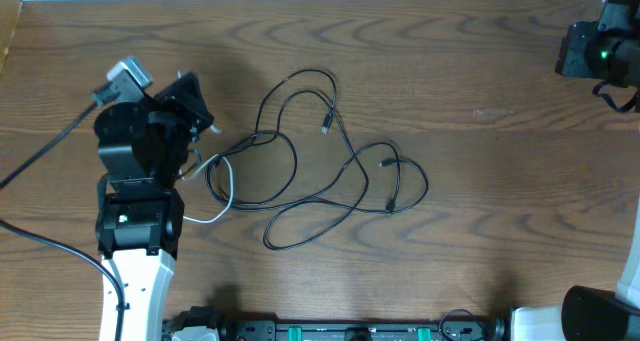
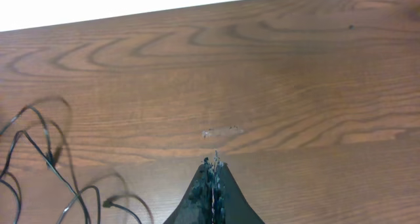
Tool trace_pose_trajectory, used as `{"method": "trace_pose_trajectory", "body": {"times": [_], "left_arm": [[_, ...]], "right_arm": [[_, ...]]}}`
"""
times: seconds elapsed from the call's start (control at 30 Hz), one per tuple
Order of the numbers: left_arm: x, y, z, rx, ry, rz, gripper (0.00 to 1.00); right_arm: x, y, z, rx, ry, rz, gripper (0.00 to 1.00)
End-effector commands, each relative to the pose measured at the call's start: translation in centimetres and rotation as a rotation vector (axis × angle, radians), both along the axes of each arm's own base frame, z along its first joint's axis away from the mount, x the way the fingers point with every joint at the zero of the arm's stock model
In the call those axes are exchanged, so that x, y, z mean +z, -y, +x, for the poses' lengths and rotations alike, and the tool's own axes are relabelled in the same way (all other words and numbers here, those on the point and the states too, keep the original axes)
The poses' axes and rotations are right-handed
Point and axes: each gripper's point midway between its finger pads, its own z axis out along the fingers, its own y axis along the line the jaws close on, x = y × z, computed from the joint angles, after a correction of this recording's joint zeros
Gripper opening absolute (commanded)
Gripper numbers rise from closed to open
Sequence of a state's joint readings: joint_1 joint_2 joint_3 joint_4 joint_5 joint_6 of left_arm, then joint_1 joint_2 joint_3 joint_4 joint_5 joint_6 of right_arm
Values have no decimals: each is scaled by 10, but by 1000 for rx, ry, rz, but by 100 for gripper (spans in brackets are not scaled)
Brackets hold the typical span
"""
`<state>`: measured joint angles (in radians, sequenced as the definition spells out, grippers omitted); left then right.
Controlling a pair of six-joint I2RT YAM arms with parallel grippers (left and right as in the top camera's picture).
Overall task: Untangle cables
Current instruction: 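Move the right gripper to the white cable beside the left gripper and grasp it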
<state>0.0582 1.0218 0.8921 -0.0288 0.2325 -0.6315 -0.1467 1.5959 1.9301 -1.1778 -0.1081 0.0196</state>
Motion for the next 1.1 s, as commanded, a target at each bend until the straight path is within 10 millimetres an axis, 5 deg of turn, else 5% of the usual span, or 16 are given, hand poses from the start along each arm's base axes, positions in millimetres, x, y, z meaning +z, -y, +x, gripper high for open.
{"method": "trace_pose_trajectory", "body": {"times": [0.0,0.2,0.47,0.8,1.07], "left_arm": [[26,17,-1,-102,91,-20,7],[68,36,-4,-215,258,-49,8],[126,84,-39,-545,533,26,8],[140,103,-62,-694,599,26,8],[168,107,-81,-735,707,-13,7]], "right_arm": [[3,-6,-1,14,10,37,1],[1,-19,-1,92,9,68,1],[-2,-80,-7,495,73,217,13],[-15,-181,-32,998,215,472,63],[-41,-273,-62,1274,251,480,84]]}}
